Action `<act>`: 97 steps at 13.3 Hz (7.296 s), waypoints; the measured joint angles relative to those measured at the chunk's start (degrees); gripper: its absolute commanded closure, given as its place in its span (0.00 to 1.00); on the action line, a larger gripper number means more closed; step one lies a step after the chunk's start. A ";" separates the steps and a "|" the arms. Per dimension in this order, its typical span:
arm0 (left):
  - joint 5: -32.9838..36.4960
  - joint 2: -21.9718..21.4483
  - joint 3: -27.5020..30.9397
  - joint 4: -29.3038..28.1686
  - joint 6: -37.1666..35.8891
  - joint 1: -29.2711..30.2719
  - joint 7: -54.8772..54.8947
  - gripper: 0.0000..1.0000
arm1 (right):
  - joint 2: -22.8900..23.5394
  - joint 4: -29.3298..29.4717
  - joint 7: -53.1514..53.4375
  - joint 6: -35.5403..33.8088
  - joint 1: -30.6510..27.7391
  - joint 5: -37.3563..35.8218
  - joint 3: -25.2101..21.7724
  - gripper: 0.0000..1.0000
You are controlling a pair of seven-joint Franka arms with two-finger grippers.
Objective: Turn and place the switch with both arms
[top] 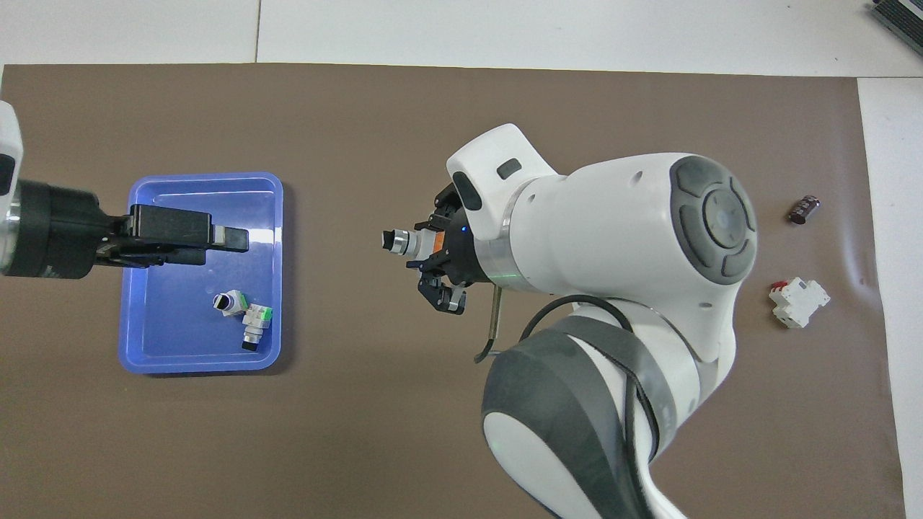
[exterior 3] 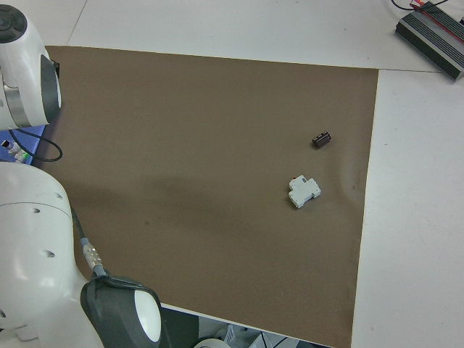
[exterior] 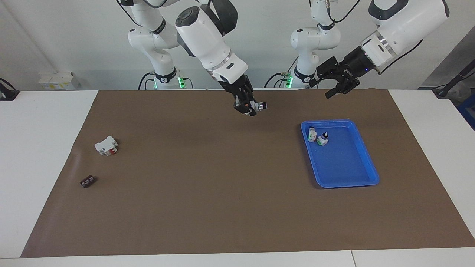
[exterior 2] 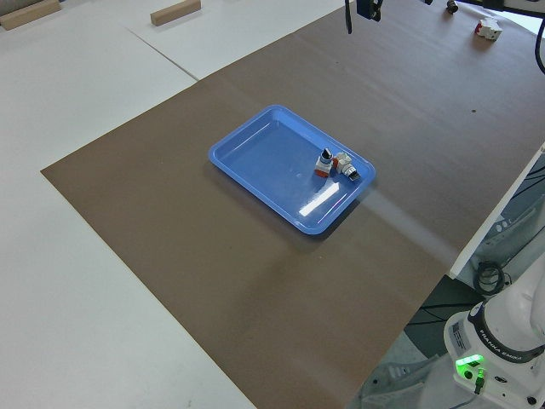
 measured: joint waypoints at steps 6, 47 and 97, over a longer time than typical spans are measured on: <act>-11.91 -0.43 -0.72 -3.47 5.16 -0.96 -7.10 0.25 | -0.08 -0.05 3.37 3.15 3.63 -0.01 0.02 1.00; -12.76 -0.77 -0.60 -6.94 8.81 -5.95 -13.19 1.00 | -0.12 -0.10 7.18 6.63 5.67 -1.34 -0.03 1.00; 22.25 -2.14 -3.25 -8.12 15.10 -5.44 41.83 1.00 | -0.88 -0.19 15.59 4.84 -12.07 -8.78 -1.42 0.00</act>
